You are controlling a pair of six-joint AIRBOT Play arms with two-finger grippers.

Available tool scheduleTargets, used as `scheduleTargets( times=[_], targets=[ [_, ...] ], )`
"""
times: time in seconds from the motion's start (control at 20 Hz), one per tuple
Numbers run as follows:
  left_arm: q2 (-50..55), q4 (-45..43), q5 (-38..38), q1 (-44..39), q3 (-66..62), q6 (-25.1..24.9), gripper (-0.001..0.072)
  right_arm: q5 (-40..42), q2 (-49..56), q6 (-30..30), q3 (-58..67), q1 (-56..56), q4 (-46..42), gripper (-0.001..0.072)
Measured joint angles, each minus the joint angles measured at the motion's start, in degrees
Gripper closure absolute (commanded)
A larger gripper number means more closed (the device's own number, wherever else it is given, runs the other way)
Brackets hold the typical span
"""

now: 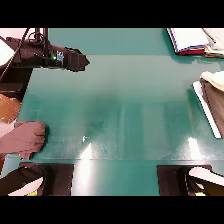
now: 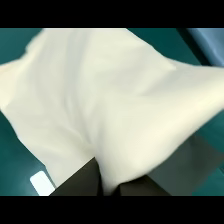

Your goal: Fold the shirts.

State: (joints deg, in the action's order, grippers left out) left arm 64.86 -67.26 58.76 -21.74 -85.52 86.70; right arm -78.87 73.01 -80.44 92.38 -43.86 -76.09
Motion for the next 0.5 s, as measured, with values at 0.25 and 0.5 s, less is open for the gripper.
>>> scheduleTargets(
  times=[0.25,0.5],
  targets=[
    [0.0,0.0,0.5,0.0,0.0,-1.2,0.0679,-1.1,-3.9,0.0,-11.8,-5.9,-4.9,0.0155],
    [0.0,0.0,0.5,0.0,0.0,-1.5,0.0679,-0.9,-4.8,0.0,-11.9,-4.1,1.3,0.0156]
  ],
)
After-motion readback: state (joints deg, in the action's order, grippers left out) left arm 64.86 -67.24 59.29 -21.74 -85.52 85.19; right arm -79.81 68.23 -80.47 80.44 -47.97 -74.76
